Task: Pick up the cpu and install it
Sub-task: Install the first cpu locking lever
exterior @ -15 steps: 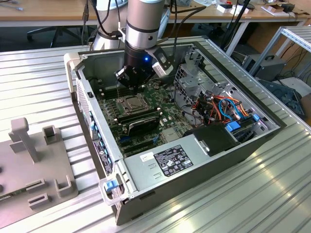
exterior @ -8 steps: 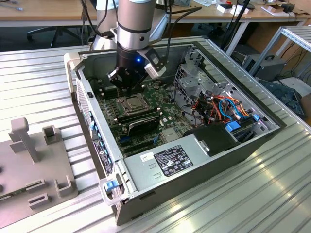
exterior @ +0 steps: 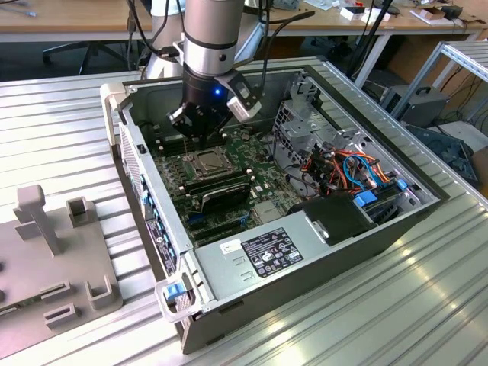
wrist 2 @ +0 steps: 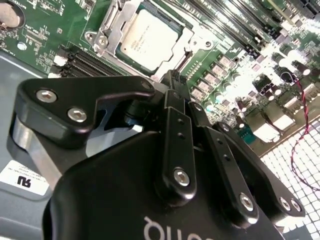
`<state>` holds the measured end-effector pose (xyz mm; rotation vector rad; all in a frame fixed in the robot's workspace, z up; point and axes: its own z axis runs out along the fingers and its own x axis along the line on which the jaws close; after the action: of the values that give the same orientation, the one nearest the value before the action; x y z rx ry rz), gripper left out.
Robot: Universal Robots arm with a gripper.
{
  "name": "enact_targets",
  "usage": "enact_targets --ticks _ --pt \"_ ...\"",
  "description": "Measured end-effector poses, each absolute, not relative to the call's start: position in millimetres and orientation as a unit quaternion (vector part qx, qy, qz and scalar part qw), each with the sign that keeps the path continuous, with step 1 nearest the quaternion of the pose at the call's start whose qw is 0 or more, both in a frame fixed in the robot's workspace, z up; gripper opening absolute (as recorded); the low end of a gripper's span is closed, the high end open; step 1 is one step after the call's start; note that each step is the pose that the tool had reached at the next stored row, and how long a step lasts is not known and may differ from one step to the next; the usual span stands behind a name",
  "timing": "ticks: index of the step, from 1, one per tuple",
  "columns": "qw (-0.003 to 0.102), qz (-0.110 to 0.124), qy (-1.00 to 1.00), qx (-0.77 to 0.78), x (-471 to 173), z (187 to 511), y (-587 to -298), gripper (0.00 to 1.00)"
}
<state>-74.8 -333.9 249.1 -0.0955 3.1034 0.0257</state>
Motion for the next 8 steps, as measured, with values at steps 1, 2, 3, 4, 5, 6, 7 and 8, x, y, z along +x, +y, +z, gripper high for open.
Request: enact_targets --ticks 1,2,3,4,5,6,7,8 --pt "0.019 0.01 0.999 -0.031 -75.0 249.2 -333.9 0.11" --pt "0.019 0.011 0.999 -0.031 -74.9 249.2 -333.9 0.11" --pt "0.019 0.011 0.999 -0.031 -74.9 249.2 -333.8 0.11" --pt "0.023 0.011 0.999 -0.031 -77.5 249.2 -333.9 0.11" --pt "0.027 0.011 0.999 -0.031 -80.3 249.2 -333.9 0.11" --pt "0.033 0.019 0.999 -0.031 -82.1 249.2 -333.9 0.11" --pt "0.036 0.032 0.998 -0.03 -82.6 249.1 -334.0 0.11" --pt "0.038 0.04 0.998 -0.03 -82.9 249.2 -334.0 0.11"
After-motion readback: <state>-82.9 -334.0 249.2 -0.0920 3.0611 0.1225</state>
